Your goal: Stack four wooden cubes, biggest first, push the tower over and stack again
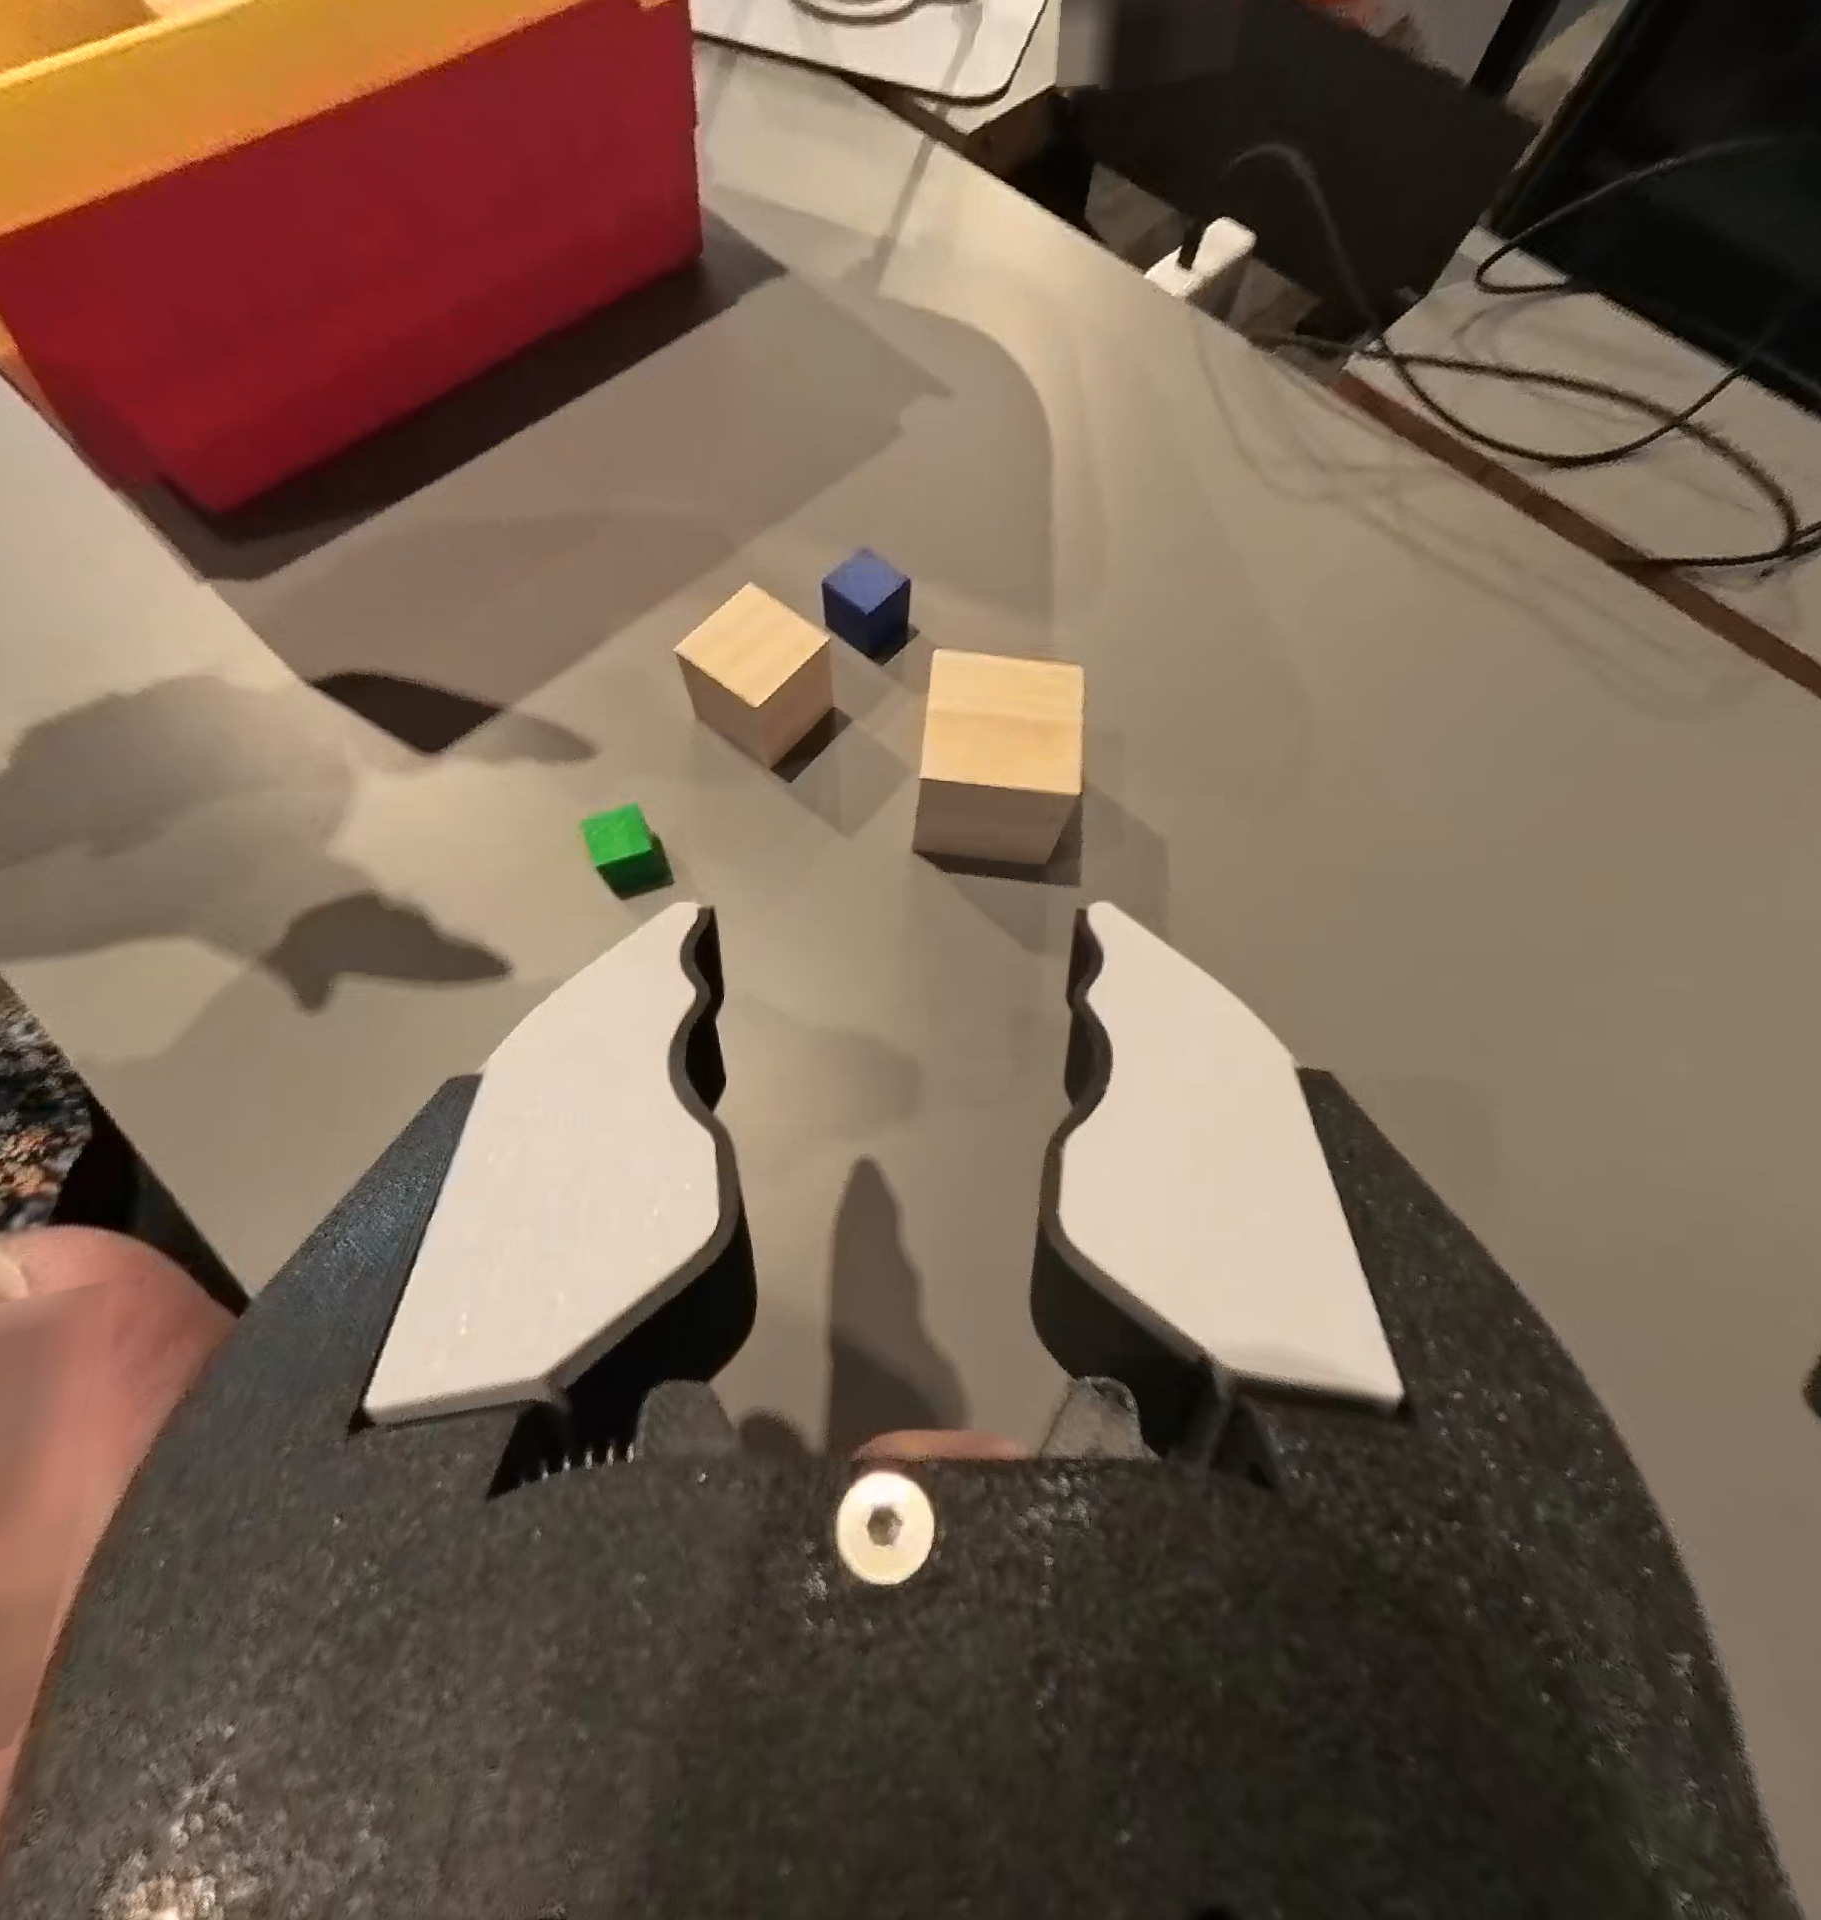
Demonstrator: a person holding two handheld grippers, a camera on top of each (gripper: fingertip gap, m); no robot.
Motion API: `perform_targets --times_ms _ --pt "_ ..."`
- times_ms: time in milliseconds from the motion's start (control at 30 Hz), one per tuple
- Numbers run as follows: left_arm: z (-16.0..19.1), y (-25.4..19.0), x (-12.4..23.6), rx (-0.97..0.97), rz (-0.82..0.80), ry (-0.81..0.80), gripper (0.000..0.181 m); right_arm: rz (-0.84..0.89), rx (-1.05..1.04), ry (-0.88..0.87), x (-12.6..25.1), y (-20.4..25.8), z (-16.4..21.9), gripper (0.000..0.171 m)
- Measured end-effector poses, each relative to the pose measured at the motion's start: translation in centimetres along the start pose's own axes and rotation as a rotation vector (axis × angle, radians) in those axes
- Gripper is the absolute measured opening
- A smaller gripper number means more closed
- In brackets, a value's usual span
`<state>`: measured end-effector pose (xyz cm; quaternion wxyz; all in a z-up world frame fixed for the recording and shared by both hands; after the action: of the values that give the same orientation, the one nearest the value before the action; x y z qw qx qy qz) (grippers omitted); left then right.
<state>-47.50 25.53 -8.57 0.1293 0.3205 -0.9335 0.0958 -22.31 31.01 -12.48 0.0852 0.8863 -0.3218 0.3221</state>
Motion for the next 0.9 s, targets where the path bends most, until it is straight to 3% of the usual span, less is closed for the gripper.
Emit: perform_targets --times_ms 433,533,600,900 --pt "-0.2 -0.4 0.3 0.002 0.047 -0.009 0.077 -0.075 0.015 0.017 -0.9 -0.3 1.2 0.071" --pt "0.1 -0.3 0.3 0.008 0.054 0.004 0.078 -0.111 0.059 0.030 -1.9 -0.5 0.5 0.075" --pt "0.1 -0.2 0.4 0.012 0.057 0.008 0.078 -0.144 0.094 0.044 -2.8 -0.6 -0.1 0.088" --pt "0.1 0.5 1.6 0.008 0.035 0.012 0.076 -0.257 0.331 0.186 -7.5 -0.3 -4.1 0.089"
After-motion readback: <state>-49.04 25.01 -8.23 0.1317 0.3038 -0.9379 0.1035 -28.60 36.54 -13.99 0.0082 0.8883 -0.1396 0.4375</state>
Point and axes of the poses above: each gripper's, where its closed fingertips meet, x back along the fingers, z out of its underside, y = z × x across the jaws, the point moved 6 cm from there along x, back along the fingers, and after that the axes turned 2 degrees about y, right-handed, at the moved point
